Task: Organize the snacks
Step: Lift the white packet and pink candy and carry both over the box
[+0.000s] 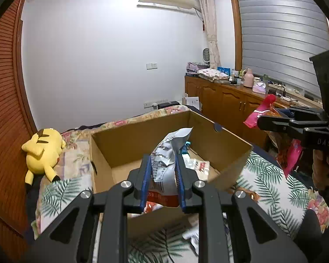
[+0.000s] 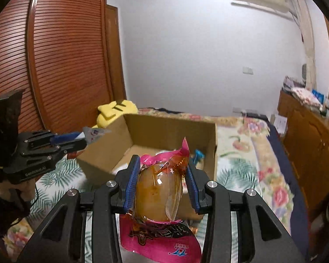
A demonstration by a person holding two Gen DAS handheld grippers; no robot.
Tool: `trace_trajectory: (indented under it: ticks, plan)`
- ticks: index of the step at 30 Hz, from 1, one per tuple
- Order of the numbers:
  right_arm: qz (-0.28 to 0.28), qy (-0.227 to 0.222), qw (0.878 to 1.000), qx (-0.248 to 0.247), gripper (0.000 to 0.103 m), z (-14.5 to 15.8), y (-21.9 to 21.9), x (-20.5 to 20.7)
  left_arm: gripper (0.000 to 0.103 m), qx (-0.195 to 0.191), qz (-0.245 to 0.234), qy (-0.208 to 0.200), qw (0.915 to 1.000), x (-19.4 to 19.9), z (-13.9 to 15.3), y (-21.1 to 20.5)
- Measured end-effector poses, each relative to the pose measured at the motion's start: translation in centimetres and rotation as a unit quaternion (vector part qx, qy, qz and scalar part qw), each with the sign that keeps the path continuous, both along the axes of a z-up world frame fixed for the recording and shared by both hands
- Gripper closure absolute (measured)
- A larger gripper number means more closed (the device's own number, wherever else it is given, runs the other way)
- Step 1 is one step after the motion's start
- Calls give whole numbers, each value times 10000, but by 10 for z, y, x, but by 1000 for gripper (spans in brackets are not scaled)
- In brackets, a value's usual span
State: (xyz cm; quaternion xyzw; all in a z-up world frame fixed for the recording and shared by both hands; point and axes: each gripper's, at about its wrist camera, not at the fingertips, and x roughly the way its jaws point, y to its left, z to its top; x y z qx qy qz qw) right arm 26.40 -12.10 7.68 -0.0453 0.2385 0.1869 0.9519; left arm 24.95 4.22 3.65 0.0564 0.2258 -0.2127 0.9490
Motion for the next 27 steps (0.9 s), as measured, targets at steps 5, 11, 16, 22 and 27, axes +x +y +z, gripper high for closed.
trace_trajectory:
  ticks: [5,11,16,22,27]
  plan:
    - [111,-101,9997,-166,63,0,14,32,83,-48,-30,-19,10000,32,-5,0]
    - [183,-32,9998,-113,63,-14,24,71,83,-186,-1,78,9998,61,-19,0]
    - [178,-31,9998,-124,63,-22,32,88,83,-129,8,164,9998,72,-29,0]
    - [150,-38,9996,-222,63,-29,43,99,83,-49,84,281,9996,79,-39,2]
    - [138,13,9993,-346,63,-36,50,100,83,26,115,360,9993,79,-45,-1]
